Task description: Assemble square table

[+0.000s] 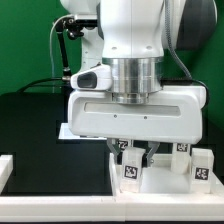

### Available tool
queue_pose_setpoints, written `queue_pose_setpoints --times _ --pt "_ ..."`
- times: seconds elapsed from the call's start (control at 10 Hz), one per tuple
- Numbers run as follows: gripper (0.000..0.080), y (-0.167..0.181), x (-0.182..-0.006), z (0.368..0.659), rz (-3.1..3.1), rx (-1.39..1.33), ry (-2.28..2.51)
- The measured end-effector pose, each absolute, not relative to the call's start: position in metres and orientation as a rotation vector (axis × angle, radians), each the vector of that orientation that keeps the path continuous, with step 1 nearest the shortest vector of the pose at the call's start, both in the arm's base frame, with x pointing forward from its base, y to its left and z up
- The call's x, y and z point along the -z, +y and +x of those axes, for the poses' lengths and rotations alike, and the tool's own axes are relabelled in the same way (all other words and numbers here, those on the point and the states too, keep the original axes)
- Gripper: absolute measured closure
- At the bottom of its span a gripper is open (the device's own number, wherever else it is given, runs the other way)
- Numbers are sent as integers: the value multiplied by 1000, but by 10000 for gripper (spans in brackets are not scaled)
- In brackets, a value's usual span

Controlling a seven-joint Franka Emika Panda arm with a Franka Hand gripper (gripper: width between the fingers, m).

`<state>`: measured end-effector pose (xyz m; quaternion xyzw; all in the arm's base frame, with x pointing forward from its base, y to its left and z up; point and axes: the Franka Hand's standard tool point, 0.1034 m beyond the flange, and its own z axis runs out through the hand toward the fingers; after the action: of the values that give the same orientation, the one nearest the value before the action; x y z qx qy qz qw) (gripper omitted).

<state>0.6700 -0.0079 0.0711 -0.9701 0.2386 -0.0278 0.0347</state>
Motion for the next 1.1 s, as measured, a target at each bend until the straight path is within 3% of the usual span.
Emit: queue_pose_setpoints --times 0.5,0.7,0.8,0.9,1.0,1.1 --pt "509 -11 -73 669 -2284 -120 1884" --pt "509 -11 -72 668 -2112 -143 2070" --pt "439 -11 -72 668 -2067 -149 2117" --pt "302 -11 -72 668 -2067 -149 2117" --pt "302 -11 -71 667 -2223 -125 1982" --pt "183 -9 -70 665 -2416 -92 1783"
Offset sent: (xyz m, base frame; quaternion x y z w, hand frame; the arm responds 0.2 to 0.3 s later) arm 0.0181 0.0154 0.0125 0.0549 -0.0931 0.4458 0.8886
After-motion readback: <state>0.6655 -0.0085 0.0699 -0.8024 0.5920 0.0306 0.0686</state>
